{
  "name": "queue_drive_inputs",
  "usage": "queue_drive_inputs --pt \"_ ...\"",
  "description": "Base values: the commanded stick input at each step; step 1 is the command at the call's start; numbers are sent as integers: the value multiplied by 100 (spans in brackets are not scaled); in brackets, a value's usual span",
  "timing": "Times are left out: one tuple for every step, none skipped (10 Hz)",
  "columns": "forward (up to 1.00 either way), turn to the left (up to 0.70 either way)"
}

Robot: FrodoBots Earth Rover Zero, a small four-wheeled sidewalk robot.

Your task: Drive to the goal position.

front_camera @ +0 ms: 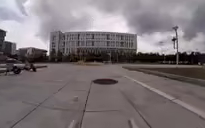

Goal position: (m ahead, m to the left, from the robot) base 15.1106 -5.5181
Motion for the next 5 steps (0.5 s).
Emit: queue_drive_inputs --pt "100 0" --pt "100 0" --pt "100 0" --pt "100 0" --pt "100 0"
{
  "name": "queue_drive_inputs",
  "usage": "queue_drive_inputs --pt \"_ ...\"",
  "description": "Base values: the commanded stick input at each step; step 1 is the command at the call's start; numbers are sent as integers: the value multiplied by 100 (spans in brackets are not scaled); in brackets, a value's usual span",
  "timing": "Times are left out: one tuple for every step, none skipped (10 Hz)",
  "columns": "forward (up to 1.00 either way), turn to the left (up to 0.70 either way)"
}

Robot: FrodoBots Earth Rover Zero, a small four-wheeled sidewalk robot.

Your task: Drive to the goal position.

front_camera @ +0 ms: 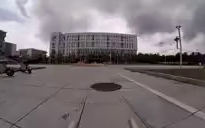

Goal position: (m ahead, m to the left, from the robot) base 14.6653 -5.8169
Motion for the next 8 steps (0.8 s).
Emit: queue_drive_inputs --pt "100 0" --pt "100 0" --pt "100 0" --pt "100 0" --pt "100 0" --pt "100 0" --pt "100 0" --pt "100 0"
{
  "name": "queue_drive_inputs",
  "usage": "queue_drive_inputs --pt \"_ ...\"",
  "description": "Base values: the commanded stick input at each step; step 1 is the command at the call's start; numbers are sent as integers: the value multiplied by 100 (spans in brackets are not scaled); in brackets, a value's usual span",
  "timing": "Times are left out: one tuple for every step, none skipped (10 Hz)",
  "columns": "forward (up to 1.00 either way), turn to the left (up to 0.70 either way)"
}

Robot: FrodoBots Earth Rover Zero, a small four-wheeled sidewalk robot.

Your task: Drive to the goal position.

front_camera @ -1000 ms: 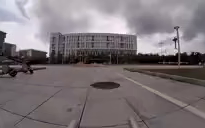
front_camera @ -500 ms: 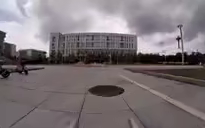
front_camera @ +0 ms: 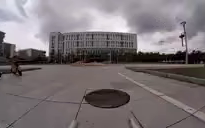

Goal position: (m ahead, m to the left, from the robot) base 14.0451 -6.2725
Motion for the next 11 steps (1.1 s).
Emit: queue_drive_inputs --pt "100 0" --pt "100 0" --pt "100 0" --pt "100 -14" --pt "100 -39" --pt "100 -40" --pt "100 -38" --pt "100 -9" --pt "100 0" --pt "100 0" --pt "100 0"
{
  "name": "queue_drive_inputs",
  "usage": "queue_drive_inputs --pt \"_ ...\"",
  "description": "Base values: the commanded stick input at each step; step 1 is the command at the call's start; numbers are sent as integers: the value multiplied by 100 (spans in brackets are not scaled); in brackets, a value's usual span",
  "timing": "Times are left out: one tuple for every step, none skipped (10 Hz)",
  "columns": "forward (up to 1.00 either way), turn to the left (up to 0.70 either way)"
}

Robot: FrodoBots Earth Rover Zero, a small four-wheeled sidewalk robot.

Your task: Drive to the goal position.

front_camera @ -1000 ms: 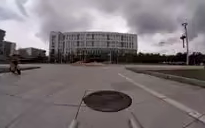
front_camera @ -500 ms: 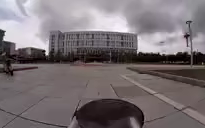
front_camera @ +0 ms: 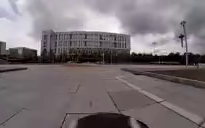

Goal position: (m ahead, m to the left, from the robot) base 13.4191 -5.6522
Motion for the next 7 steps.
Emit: queue_drive_inputs --pt "100 0" --pt "100 0" --pt "100 0" --pt "100 0" --pt "100 0" --pt "100 0" --pt "100 0"
